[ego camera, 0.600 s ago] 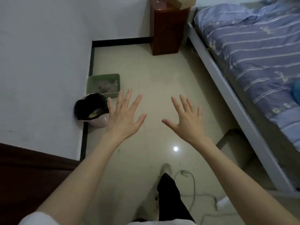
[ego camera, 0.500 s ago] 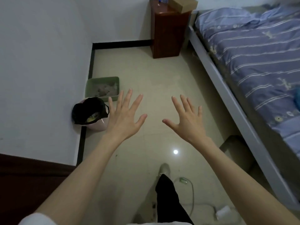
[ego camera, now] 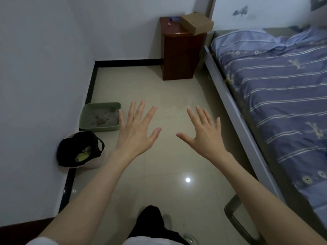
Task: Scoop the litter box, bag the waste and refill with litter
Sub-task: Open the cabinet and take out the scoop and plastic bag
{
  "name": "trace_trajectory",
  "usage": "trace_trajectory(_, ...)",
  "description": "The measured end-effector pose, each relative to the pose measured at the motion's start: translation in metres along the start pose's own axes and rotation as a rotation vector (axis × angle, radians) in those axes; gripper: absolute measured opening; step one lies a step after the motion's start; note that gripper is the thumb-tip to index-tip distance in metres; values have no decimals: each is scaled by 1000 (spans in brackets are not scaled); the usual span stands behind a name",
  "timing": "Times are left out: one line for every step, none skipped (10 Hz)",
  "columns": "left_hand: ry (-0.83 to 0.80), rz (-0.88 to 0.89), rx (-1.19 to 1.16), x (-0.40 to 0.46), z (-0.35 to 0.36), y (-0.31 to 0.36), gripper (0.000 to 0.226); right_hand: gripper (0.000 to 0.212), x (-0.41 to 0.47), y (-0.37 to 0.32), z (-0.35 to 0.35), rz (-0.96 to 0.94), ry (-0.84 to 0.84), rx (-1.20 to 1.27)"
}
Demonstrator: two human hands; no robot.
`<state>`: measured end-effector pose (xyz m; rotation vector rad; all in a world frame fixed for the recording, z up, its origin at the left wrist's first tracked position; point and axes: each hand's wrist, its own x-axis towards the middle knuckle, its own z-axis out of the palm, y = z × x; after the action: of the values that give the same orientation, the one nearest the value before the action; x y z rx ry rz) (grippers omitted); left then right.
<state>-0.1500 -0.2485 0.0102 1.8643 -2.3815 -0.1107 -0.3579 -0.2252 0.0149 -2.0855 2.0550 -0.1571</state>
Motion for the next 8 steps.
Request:
trace_trajectory(-4, 0, -5, 45, 3, 4, 68, 83, 42, 13, -6, 2, -5, 4)
trace_trajectory(-7, 9, -6, 96, 8, 2, 68, 84, 90, 25, -9, 3, -13, -7)
trace_trajectory(-12, 16, -9, 156, 14, -6, 68, 83, 147, 34, -15, 11, -13, -18)
trace_trajectory(-12, 22, -19, 217, 19, -16, 68, 84, 206, 39, -20, 30, -19, -25)
trace_trajectory(-14, 22, -23, 273, 20, -26, 68, 84, 258, 43, -25, 28, -36, -28)
trace_trajectory(-26, 32, -20, 321, 20, -29, 68, 84, 306, 47, -34, 30, -42, -20)
trace_trajectory(-30, 45, -16, 369, 23, -31, 69, 84, 354, 56, -42, 33, -43, -11)
trace_trajectory(-27, 33, -14, 420, 29, -28, 69, 84, 403, 71, -45, 12, -43, -9)
